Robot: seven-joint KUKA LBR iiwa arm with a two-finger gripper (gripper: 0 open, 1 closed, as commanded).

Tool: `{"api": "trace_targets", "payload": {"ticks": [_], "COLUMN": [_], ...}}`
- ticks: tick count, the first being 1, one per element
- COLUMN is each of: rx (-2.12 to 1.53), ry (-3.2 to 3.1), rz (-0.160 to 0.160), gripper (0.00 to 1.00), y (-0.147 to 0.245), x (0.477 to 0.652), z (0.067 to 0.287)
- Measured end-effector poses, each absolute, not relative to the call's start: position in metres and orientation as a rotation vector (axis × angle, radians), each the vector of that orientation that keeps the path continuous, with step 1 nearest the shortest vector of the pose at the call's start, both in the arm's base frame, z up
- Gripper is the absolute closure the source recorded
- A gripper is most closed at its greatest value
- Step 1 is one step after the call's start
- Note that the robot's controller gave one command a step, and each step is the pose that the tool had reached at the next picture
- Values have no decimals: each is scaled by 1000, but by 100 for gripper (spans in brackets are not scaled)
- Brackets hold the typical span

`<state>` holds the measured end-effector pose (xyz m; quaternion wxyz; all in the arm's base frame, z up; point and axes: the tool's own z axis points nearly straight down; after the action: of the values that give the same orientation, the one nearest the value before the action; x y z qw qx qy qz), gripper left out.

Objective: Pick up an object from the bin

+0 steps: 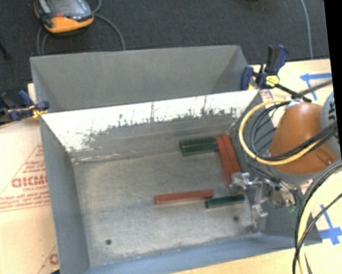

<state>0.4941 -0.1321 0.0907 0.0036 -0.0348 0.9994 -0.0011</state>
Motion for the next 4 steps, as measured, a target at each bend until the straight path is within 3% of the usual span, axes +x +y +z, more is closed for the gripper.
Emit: {"api": "trace_targets", "payload": {"ticks": [1,2,3,4], "rx": [-49,256,254,191], "ry": [3141,3125,3126,3132], "rz": [-2,0,-1,-1], "gripper": [0,100,100,100], "y": [-115,-93,-93,-106], "x": [527,501,501,501], "z": [72,71,71,190]}}
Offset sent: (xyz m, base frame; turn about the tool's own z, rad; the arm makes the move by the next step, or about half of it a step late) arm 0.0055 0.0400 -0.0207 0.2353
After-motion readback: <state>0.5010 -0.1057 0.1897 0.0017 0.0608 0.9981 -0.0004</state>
